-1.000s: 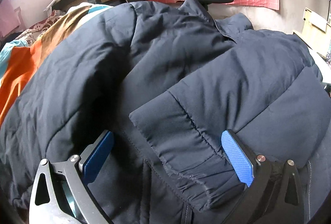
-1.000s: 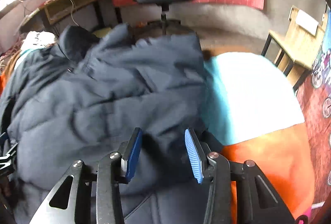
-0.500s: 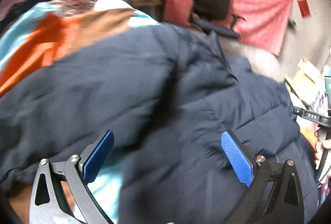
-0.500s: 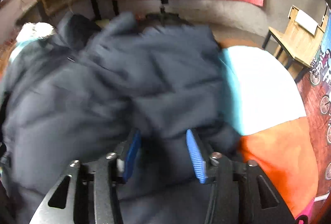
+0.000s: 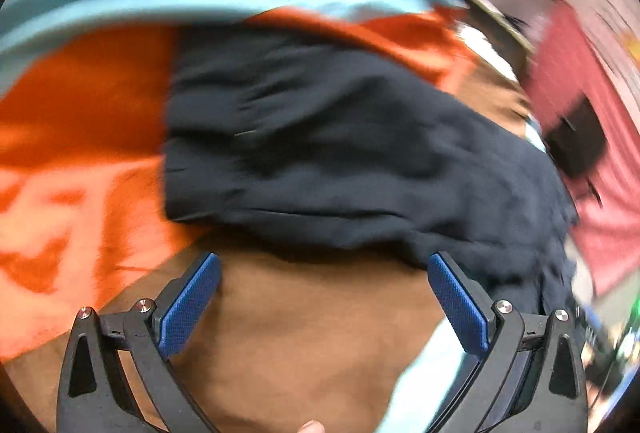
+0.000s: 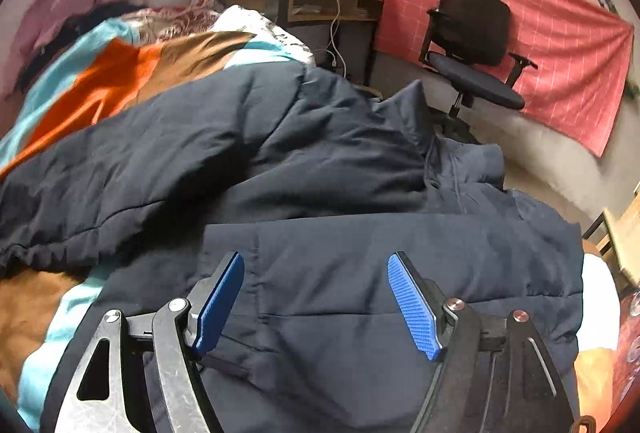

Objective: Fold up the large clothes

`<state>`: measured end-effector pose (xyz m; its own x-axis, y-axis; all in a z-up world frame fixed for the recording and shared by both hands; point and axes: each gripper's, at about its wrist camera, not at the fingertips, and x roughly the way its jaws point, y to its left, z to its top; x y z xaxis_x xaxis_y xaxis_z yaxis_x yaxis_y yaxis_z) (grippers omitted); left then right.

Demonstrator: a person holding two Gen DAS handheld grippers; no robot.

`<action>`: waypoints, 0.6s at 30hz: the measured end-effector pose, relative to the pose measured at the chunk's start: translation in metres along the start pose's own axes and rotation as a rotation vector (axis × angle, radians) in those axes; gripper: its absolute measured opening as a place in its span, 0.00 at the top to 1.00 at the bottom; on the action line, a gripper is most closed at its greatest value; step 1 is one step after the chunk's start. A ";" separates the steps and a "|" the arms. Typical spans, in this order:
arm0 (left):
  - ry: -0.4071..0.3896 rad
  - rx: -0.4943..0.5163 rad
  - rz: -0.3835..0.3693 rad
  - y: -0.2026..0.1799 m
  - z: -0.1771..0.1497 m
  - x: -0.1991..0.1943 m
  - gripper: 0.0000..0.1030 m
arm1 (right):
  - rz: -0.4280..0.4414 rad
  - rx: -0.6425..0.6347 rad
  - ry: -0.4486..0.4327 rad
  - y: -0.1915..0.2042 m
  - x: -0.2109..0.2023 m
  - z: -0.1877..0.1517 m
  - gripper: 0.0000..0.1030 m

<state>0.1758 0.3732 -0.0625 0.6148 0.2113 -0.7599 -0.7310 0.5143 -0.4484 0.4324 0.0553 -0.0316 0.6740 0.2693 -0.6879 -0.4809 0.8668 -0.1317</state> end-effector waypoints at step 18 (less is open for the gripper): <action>-0.108 -0.153 0.068 0.029 0.012 -0.002 0.68 | -0.090 0.009 0.030 0.006 0.058 -0.022 0.21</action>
<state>0.1571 0.3973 -0.0682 0.5845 0.3330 -0.7399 -0.8033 0.3654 -0.4702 0.4560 0.0670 -0.0880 0.6972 0.1771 -0.6947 -0.4139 0.8907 -0.1883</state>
